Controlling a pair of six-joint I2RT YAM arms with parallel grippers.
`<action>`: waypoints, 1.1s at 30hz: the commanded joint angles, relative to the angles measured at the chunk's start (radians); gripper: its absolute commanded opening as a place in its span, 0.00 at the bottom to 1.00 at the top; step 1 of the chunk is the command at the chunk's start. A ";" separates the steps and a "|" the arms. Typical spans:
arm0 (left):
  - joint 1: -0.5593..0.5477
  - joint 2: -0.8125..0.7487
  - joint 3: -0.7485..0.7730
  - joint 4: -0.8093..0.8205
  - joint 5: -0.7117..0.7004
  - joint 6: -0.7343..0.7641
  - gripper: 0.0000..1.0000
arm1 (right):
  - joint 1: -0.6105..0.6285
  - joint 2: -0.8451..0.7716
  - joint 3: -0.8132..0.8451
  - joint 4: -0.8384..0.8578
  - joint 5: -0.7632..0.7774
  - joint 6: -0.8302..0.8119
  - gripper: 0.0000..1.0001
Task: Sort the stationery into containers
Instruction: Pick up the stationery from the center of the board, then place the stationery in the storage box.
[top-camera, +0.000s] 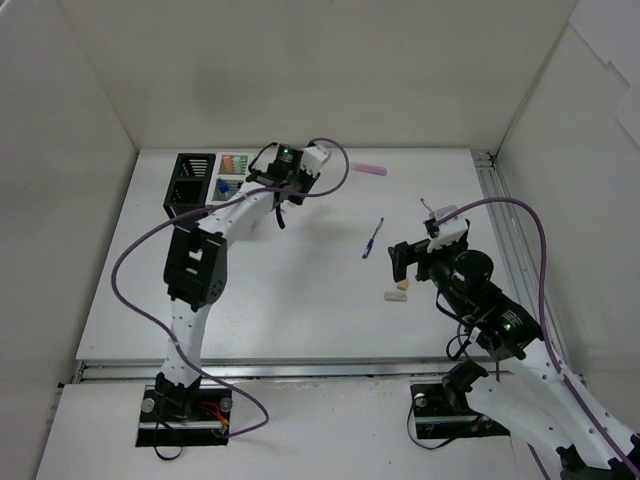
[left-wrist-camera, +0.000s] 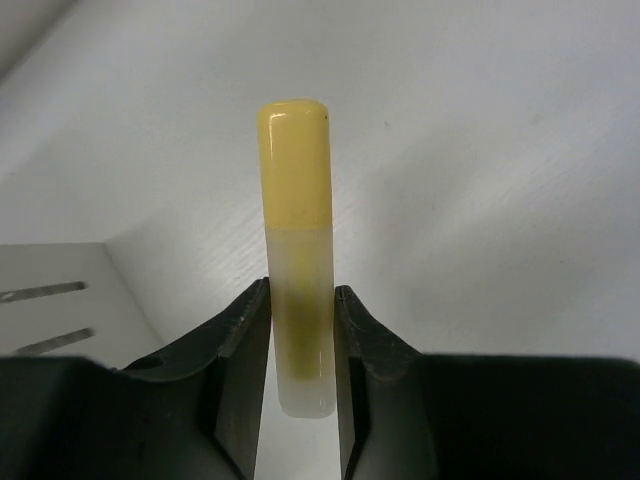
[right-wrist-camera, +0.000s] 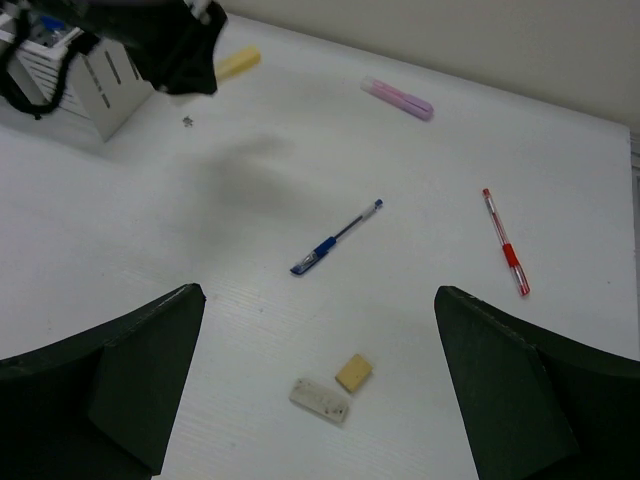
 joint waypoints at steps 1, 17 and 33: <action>0.047 -0.262 -0.084 0.303 -0.040 -0.089 0.00 | -0.008 0.051 0.018 0.057 0.066 0.012 0.98; 0.221 -0.249 -0.084 0.533 -0.379 -0.344 0.00 | -0.014 0.189 0.072 0.058 0.135 -0.020 0.98; 0.250 -0.118 -0.080 0.567 -0.580 -0.469 0.02 | -0.031 0.206 0.078 0.057 0.149 -0.024 0.98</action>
